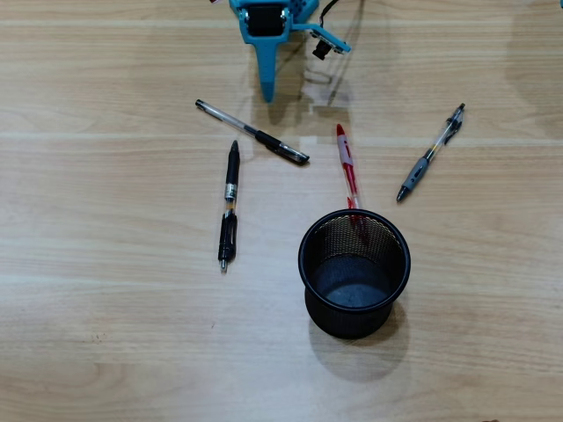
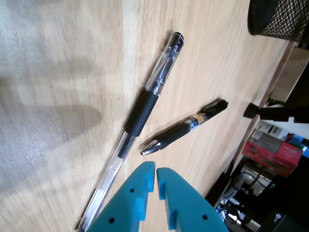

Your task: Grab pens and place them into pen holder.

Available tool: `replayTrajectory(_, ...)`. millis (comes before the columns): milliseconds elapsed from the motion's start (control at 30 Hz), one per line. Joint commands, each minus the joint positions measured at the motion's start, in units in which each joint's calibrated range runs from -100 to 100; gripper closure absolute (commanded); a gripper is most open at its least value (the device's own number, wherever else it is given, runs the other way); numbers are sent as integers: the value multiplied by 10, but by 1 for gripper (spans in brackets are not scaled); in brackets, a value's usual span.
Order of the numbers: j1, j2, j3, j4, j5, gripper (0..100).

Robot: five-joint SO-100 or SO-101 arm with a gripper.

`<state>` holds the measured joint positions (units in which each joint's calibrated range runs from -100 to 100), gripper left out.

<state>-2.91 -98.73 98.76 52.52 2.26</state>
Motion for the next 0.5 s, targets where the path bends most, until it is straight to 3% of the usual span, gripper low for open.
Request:
replayTrajectory(0, 16, 0, -4, 1, -2, 98)
replayTrajectory(167, 19, 48, -84, 1, -1, 98)
replayTrajectory(467, 46, 360, -353, 1, -2, 98)
